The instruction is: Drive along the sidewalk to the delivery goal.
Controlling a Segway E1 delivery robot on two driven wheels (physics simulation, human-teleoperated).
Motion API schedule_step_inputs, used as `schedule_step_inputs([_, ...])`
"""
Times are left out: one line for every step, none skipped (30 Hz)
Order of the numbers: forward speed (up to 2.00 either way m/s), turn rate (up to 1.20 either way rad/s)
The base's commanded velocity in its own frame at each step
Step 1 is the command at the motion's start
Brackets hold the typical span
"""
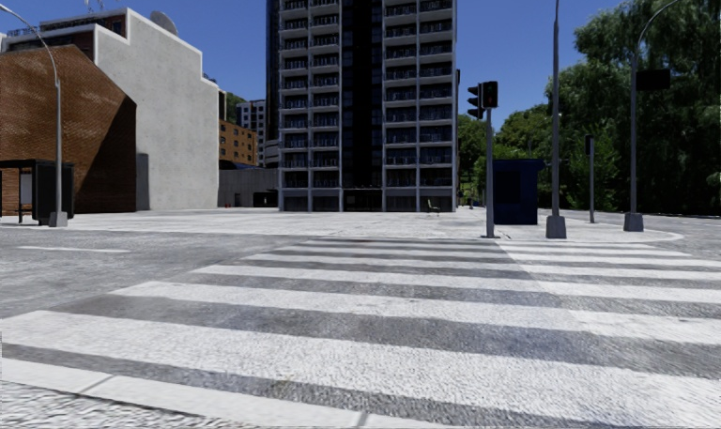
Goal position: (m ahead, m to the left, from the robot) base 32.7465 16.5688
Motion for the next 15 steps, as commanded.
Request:
schedule_step_inputs([2.00,-0.20])
schedule_step_inputs([2.00,-0.20])
schedule_step_inputs([2.00,-0.20])
schedule_step_inputs([2.00,-0.20])
schedule_step_inputs([2.00,-0.20])
schedule_step_inputs([2.00,-0.20])
schedule_step_inputs([1.98,-0.20])
schedule_step_inputs([1.98,-0.20])
schedule_step_inputs([1.91,-0.20])
schedule_step_inputs([1.75,-0.20])
schedule_step_inputs([1.64,-0.20])
schedule_step_inputs([1.55,-0.20])
schedule_step_inputs([1.43,-0.20])
schedule_step_inputs([1.43,-0.20])
schedule_step_inputs([1.43,-0.20])
